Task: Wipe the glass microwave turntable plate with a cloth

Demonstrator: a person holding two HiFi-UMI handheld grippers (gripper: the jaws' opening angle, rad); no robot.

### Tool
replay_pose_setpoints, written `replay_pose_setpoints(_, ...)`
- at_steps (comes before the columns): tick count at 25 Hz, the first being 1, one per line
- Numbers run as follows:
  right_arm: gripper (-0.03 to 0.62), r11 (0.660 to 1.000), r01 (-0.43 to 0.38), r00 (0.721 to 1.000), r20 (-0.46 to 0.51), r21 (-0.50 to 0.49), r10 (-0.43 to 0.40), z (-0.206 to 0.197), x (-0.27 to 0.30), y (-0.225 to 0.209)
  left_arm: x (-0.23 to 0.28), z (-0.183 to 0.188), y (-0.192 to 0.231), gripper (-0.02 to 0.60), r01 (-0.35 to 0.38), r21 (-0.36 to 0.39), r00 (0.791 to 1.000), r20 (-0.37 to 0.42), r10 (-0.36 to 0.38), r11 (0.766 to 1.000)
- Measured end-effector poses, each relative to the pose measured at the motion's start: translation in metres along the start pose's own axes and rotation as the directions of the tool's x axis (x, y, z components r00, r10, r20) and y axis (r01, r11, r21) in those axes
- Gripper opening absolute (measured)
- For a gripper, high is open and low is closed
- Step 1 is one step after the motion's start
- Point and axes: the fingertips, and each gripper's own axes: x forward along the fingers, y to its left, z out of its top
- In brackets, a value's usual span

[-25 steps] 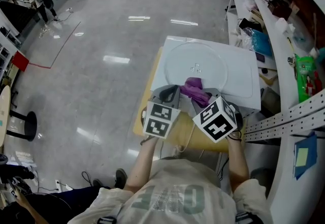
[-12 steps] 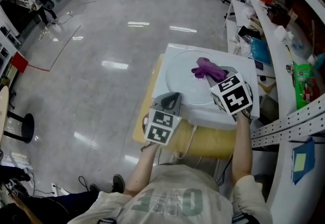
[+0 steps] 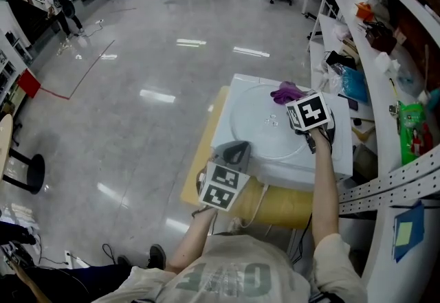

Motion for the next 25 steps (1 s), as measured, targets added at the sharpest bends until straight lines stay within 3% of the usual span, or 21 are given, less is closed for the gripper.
replay_pose_setpoints(7,0.057,0.998,-0.052,0.998,-0.033,-0.039,0.051,-0.01,-0.01,0.023,-0.003,0.002,0.003,0.0,0.007,-0.002,1.0,0.009,-0.007,1.0)
replay_pose_setpoints(25,0.057,0.977,-0.155,0.988,-0.004,-0.143,0.156,-0.072,-0.105,0.117,-0.002,0.003,0.003,0.0,-0.021,0.001,1.0,0.022,0.021,1.0)
